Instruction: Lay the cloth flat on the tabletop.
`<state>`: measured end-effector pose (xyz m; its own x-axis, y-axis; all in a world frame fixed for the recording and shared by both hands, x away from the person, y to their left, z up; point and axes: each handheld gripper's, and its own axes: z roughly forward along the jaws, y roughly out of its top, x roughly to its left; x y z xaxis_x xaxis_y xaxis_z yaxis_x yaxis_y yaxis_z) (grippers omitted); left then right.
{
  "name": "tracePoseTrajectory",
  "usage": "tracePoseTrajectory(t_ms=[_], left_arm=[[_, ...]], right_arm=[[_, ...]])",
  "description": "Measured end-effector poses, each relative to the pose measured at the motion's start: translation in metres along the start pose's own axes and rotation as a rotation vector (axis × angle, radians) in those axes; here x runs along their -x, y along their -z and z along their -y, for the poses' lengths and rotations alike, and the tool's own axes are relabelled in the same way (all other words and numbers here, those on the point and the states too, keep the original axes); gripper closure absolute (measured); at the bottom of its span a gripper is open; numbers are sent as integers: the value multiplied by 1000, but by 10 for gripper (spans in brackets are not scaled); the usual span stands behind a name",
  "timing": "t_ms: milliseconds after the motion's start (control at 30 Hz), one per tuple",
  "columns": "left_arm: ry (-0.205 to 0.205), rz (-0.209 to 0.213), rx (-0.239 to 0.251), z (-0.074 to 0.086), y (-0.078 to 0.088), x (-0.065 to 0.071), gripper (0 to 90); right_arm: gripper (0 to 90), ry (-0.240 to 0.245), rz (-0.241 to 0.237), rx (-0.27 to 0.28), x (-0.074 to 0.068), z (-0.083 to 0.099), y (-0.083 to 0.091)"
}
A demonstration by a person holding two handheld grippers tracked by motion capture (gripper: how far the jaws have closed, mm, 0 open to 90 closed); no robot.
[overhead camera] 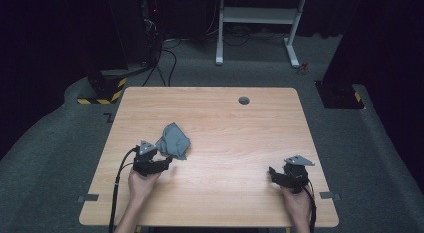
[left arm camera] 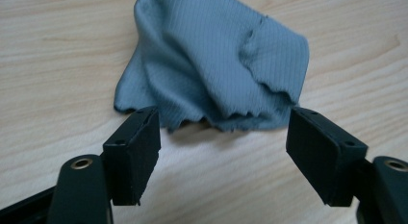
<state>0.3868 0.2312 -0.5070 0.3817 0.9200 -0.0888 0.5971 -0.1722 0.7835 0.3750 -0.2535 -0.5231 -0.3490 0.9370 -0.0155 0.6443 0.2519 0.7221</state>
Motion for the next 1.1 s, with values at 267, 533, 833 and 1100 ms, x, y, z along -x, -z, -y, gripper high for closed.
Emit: tracePoseTrajectory(t_ms=[267, 533, 833, 1100], left_arm=[[3, -27, -11, -12, -12, -2, 321], [6, -53, -45, -17, -30, -6, 341], [24, -57, -68, -17, -42, -6, 446], [20, -40, -66, -19, -42, -7, 729]], right_arm=[[260, 0, 0, 0, 0, 0, 0], [260, 0, 0, 0, 0, 0, 0], [260, 0, 0, 2, 0, 0, 0], [259, 1, -2, 0, 0, 0, 0]])
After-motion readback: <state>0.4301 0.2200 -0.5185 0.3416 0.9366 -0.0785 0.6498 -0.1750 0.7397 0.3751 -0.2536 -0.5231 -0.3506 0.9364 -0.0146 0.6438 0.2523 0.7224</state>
